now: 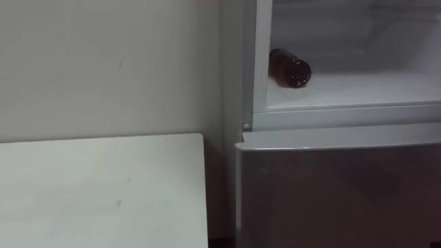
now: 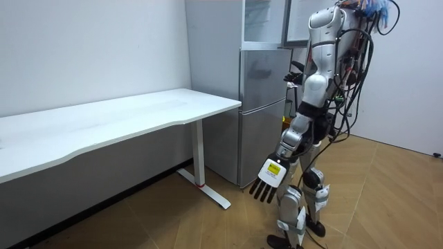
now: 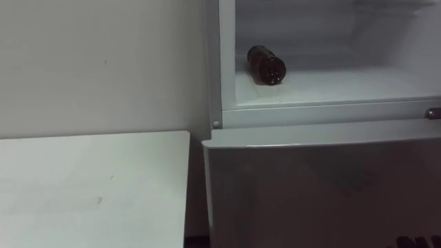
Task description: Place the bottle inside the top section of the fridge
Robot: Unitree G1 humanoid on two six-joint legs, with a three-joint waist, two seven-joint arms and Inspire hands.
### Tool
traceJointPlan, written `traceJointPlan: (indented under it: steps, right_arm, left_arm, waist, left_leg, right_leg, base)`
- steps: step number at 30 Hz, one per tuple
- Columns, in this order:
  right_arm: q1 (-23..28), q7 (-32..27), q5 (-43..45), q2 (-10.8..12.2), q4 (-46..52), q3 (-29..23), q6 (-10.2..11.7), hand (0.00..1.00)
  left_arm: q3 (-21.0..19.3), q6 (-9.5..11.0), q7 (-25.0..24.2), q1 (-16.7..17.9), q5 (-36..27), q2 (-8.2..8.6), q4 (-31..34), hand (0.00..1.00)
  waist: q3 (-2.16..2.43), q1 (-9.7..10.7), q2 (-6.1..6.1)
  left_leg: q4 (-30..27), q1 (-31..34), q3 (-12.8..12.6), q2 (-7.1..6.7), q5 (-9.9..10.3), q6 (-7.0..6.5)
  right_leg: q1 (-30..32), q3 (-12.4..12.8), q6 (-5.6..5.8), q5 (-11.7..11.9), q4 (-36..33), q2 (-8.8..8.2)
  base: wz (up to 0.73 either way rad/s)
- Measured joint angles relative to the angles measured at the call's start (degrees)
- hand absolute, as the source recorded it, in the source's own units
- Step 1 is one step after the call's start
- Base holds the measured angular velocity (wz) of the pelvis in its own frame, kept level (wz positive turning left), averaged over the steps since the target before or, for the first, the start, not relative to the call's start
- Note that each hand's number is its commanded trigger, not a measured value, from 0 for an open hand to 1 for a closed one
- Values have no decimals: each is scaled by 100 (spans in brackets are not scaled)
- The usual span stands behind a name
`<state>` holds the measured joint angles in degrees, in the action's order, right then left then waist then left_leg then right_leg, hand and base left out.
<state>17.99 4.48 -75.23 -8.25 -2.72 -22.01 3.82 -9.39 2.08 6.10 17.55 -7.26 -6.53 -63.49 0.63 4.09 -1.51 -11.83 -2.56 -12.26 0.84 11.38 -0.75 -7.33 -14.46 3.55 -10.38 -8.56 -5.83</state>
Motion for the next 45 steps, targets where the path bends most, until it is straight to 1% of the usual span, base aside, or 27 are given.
traceJointPlan:
  steps: [1, 2, 3, 5, 6, 7, 8, 9, 10, 11, 13, 14, 16, 17, 19, 20, 23, 27, 29, 32, 35, 36, 40, 42, 45]
  right_arm:
    - [-24, -225, 115, 0, -54, -82, 3, 0]
    - [-21, -355, 132, 1, -56, -130, 4, 0]
    - [-21, -671, 232, 1, -36, -239, 22, 0]
    - [-28, -1319, 571, 0, 46, -456, 162, 0]
    - [-33, -1497, 637, 0, 87, -497, 198, 0]
    - [-77, -1807, 791, -4, 157, -574, 278, 0]
    - [-125, -1962, 867, -4, 172, -624, 308, 0]
    - [-145, -2298, 1069, -22, 258, -697, 378, 0]
    - [-147, -2614, 1267, -29, 397, -786, 389, 0]
    - [-153, -2766, 1384, -32, 453, -840, 391, 0]
    - [-156, -3393, 1860, -69, 638, -1028, 515, 0]
    - [-156, -3532, 1977, -71, 685, -1070, 555, 0]
    - [-155, -4081, 2504, -99, 894, -1127, 679, 0]
    - [-155, -4206, 2631, -99, 966, -1141, 692, 0]
    - [-164, -4677, 3174, -99, 1279, -1191, 737, 0]
    - [-177, -4780, 3338, -99, 1337, -1209, 744, 0]
    - [-274, -5394, 4214, -103, 1640, -1429, 815, 0]
    - [-299, -5853, 4733, -123, 1946, -1540, 866, 0]
    - [-289, -6084, 5035, -134, 1944, -1504, 780, 0]
    - [-304, -6297, 5122, -135, 1946, -1466, 775, 0]
    - [-407, -6402, 5122, -136, 1948, -1402, 750, 0]
    - [-429, -6443, 5127, -137, 1997, -1380, 699, 0]
    - [-449, -6455, 5214, -135, 2106, -1352, 538, 0]
    - [-457, -6453, 5214, -135, 2140, -1346, 483, 0]
    - [-478, -6435, 5215, -135, 2150, -1276, 480, 0]
  left_arm:
    - [0, -4, 8, 21, -1, -23, 1, 0]
    - [-1, -4, 19, 36, -3, -33, 7, 0]
    - [-6, -4, 87, 73, 1, -36, 65, 0]
    - [-126, 1, 194, 99, 2, -36, 177, 0]
    - [-166, 2, 223, 97, 2, -36, 195, 0]
    - [-200, 5, 245, 102, 2, -49, 235, 0]
    - [-235, 5, 245, 108, 2, -50, 273, 0]
    - [-282, 14, 245, 107, 2, -51, 352, 0]
    - [-288, 54, 247, 109, 0, -62, 382, 0]
    - [-297, 66, 247, 109, -1, -67, 383, 0]
    - [-374, 82, 247, 109, 4, -68, 383, 0]
    - [-383, 82, 247, 109, 5, -71, 382, 0]
    - [-387, 82, 247, 123, 6, -79, 382, 0]
    - [-387, 83, 247, 122, 9, -79, 384, 0]
    - [-387, 99, 272, 114, 18, -78, 416, 0]
    - [-387, 99, 301, 106, 21, -78, 415, 0]
    - [-387, 131, 458, 102, 49, -78, 398, 0]
    - [-394, 150, 492, 99, 50, -79, 375, 0]
    - [-379, 166, 499, 86, 45, -76, 375, 0]
    - [-382, 169, 584, 88, 33, -78, 369, 0]
    - [-388, 170, 581, 83, 51, -76, 319, 0]
    - [-405, 177, 546, 73, 70, -76, 278, 0]
    - [-638, 216, 396, 117, 52, -61, 101, 0]
    - [-678, 216, 356, 134, 55, -61, 71, 0]
    - [-708, 218, 313, 126, 62, -45, 34, 0]
  waist:
    - [-3, 57, -19]
    - [-6, 73, -24]
    - [-7, 94, -31]
    - [-10, 129, -44]
    - [-10, 133, -46]
    - [-13, 144, -53]
    - [-16, 166, -59]
    - [-18, 188, -70]
    - [-22, 200, -83]
    - [-21, 202, -88]
    - [-22, 203, -104]
    - [-24, 204, -107]
    - [-32, 201, -111]
    - [-32, 201, -110]
    - [-31, 236, -116]
    - [-31, 237, -118]
    - [-30, 243, -142]
    - [-32, 230, -195]
    - [-32, 220, -212]
    - [-35, 186, -206]
    - [-39, 171, -206]
    - [-38, 159, -207]
    - [-48, 164, -189]
    - [-51, 166, -184]
    - [-52, 153, -185]
  left_leg:
    - [0, 9, 10, -2, 0, 0]
    - [2, 14, 7, -4, 0, 0]
    - [8, 12, 8, -11, 0, 0]
    - [23, 3, -2, -21, 2, -4]
    - [26, 1, -3, -23, 3, -5]
    - [38, 0, -5, -27, 3, -6]
    - [52, 2, -5, -28, 3, -6]
    - [59, 8, -3, -29, 3, -6]
    - [89, 8, 0, -34, 1, -6]
    - [99, 3, 0, -36, 0, -7]
    - [103, 3, -4, -38, -1, -7]
    - [102, 4, -4, -38, -1, -7]
    - [107, 6, -2, -41, -2, -5]
    - [111, 7, -2, -42, -1, -5]
    - [117, 3, -2, -47, -1, -4]
    - [119, 3, -1, -49, -1, -4]
    - [152, -13, 1, -68, -1, -5]
    - [179, -34, 2, -72, -1, -5]
    - [192, -29, -13, -67, -1, -5]
    - [218, -58, -19, -48, -2, -3]
    - [236, -54, -55, -35, -2, -3]
    - [234, -36, -85, -37, -2, -3]
    - [235, -31, -120, -47, -3, -8]
    - [234, -26, -126, -52, -5, -13]
    - [249, -13, -127, -49, -6, -16]
  right_leg:
    - [1, -4, 2, -4, 0, 0]
    - [3, -2, 4, -6, 1, -1]
    - [7, 2, 8, -10, 1, -6]
    - [4, 9, 16, -16, -3, -15]
    - [4, 10, 17, -17, -5, -17]
    - [3, 12, 20, -18, -5, -18]
    - [5, 12, 20, -18, -5, -19]
    - [17, 13, 24, -21, -4, -20]
    - [23, 13, 30, -29, -2, -20]
    - [24, 15, 30, -31, -1, -20]
    - [36, 13, 33, -34, 0, -20]
    - [42, 12, 33, -34, 0, -19]
    - [53, 2, 36, -40, 1, -19]
    - [56, 2, 37, -42, 3, -19]
    - [63, -13, 40, -49, 6, -22]
    - [61, -16, 43, -51, 6, -23]
    - [61, -54, 55, -59, 5, -39]
    - [65, -129, 64, -65, -8, -51]
    - [92, -131, 63, -64, -32, -51]
    - [136, -155, 66, -66, -147, -50]
    - [188, -213, 71, -69, -235, -57]
    - [219, -294, 71, -69, -239, -68]
    - [241, -306, 71, -69, -317, -96]
    - [250, -306, 71, -69, -316, -103]
    - [285, -327, 72, -69, -315, -104]
  base:
    - [5]
    - [0]
    - [0]
    - [0]
    - [0]
    - [0]
    - [0]
    - [0]
    - [0]
    - [0]
    - [0]
    - [0]
    - [0]
    - [0]
    - [0]
    - [0]
    - [0]
    - [0]
    - [-3]
    - [-2]
    - [-9]
    - [-13]
    - [-4]
    - [0]
    - [-2]
